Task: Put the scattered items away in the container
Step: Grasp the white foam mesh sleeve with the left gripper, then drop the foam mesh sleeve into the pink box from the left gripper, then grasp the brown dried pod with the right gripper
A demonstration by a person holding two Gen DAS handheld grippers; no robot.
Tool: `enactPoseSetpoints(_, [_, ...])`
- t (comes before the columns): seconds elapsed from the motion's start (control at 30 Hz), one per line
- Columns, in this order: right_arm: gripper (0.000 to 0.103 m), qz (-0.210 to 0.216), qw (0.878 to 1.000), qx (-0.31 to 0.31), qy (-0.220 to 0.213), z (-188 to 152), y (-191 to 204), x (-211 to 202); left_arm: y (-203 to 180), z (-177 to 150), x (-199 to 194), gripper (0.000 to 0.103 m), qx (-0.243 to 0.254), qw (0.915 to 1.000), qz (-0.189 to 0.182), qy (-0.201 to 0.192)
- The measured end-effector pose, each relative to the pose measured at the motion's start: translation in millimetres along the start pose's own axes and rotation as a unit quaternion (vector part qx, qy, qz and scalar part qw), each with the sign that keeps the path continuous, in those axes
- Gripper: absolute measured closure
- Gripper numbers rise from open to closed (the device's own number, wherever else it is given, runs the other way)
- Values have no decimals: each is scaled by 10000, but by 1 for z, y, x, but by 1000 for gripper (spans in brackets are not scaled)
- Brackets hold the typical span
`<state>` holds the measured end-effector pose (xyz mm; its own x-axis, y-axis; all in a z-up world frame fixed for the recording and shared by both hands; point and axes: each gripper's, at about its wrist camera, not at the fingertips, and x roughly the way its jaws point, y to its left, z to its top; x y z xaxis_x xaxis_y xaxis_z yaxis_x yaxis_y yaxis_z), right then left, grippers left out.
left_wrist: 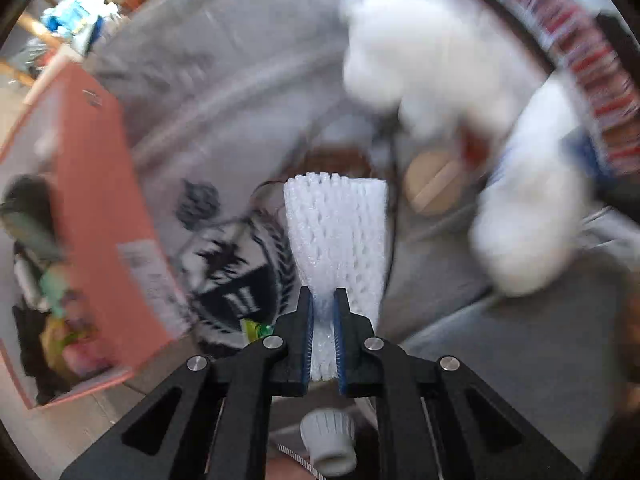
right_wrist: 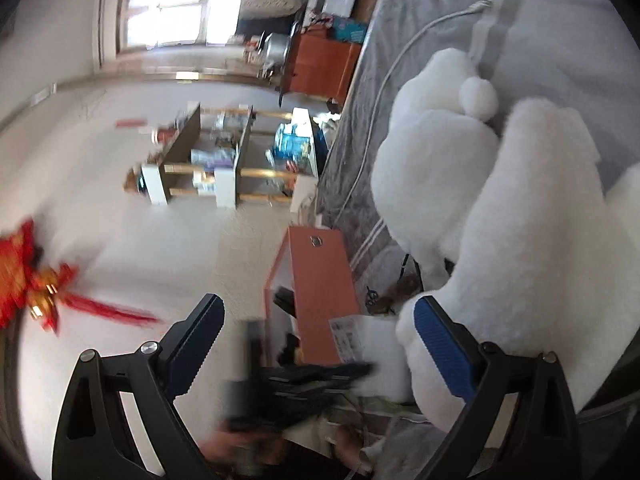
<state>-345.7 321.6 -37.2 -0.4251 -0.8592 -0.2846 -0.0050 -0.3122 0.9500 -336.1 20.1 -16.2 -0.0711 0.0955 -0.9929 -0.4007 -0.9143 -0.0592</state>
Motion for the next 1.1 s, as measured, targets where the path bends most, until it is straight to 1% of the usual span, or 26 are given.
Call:
enactPoseSetpoints(0.07, [6, -189, 9993, -328, -22, -10, 19, 6, 19, -7, -49, 97, -187, 9989, -90, -428])
enactPoseSetpoints(0.13, [7, -96, 9983, -560, 104, -21, 36, 16, 50, -19, -92, 97, -519, 9950, -172, -833])
enactPoseSetpoints(0.2, [8, -100, 9962, -814, 300, -34, 56, 34, 87, -34, -130, 97, -858, 9890, -139, -1196])
enactPoseSetpoints(0.23, [11, -193, 9943, -955, 427, -40, 64, 45, 110, -44, -149, 97, -1088, 9846, -70, -1366])
enactPoseSetpoints(0.3, [14, -611, 9884, -1187, 728, -49, 77, 70, 152, -58, -167, 96, -1523, 9759, 187, -1552])
enactPoseSetpoints(0.37, [15, -1044, 9808, -1262, 1056, -57, 78, 97, 202, -66, -167, 94, -2009, 9656, 606, -1534])
enactPoseSetpoints(0.4, [14, -1167, 9774, -1246, 1250, -60, 75, 111, 224, -70, -160, 86, -2214, 9610, 942, -1365])
enactPoseSetpoints(0.43, [14, -1288, 9741, -1165, 1449, -65, 68, 124, 247, -73, -147, 80, -2453, 9546, 1336, -1038])
enactPoseSetpoints(0.47, [14, -1509, 9698, -1037, 1612, -69, 58, 137, 261, -77, -142, 80, -2665, 9472, 1574, -842])
enactPoseSetpoints(0.5, [16, -1793, 9640, -954, 1716, -73, 49, 150, 270, -86, -141, 80, -2865, 9407, 1646, -767])
enactPoseSetpoints(0.53, [21, -2000, 9592, -943, 1762, -75, 42, 159, 272, -96, -144, 80, -2937, 9414, 1391, -903])
enactPoseSetpoints(0.57, [25, -2162, 9560, -962, 1735, -75, 35, 164, 269, -106, -148, 79, -2922, 9442, 1060, -1089])
enactPoseSetpoints(0.6, [28, -2361, 9528, -980, 1640, -74, 28, 168, 263, -119, -155, 78, -2918, 9447, 751, -1296])
enactPoseSetpoints(0.63, [28, -2558, 9496, -1004, 1507, -70, 21, 172, 256, -136, -163, 71, -2968, 9410, 538, -1536])
enactPoseSetpoints(0.67, [28, -2704, 9468, -1039, 1400, -66, 15, 175, 251, -152, -169, 59, -3033, 9360, 446, -1731])
enactPoseSetpoints(0.7, [30, -2812, 9443, -1069, 1334, -62, 10, 178, 245, -169, -174, 54, -3108, 9297, 367, -1944])
enactPoseSetpoints(0.73, [33, -2975, 9399, -1107, 1255, -56, 5, 183, 239, -190, -179, 46, -3174, 9226, 284, -2173])
enactPoseSetpoints(0.8, [33, -3288, 9287, -1293, 1123, -48, -2, 193, 229, -221, -182, 43, -3257, 9132, 164, -2442])
enactPoseSetpoints(0.83, [37, -3471, 9198, -1442, 1130, -45, -6, 200, 228, -232, -181, 43, -3325, 9100, 178, -2472])
enactPoseSetpoints(0.9, [53, -3894, 8964, -1656, 1320, -43, -17, 217, 225, -250, -176, 43, -3425, 9061, 233, -2474])
enactPoseSetpoints(0.93, [65, -4112, 8834, -1804, 1338, -44, -20, 223, 226, -258, -176, 43, -3465, 9041, 205, -2493])
enactPoseSetpoints(0.97, [69, -4227, 8757, -1923, 1322, -45, -19, 226, 228, -266, -177, 43, -3538, 9003, 166, -2530])
enactPoseSetpoints(1.0, [79, -4164, 8790, -1881, 1361, -47, -17, 224, 231, -273, -178, 43, -3614, 8957, 124, -2588])
enactPoseSetpoints(1.03, [84, -3899, 8933, -1721, 1425, -49, -14, 218, 233, -275, -178, 43, -3633, 8934, 69, -2641])
enactPoseSetpoints(1.07, [84, -3556, 9095, -1541, 1504, -52, -10, 211, 236, -279, -178, 43, -3686, 8897, 12, -2694])
enactPoseSetpoints(1.1, [85, -3250, 9212, -1438, 1585, -58, -4, 204, 239, -280, -175, 43, -3728, 8872, -23, -2719])
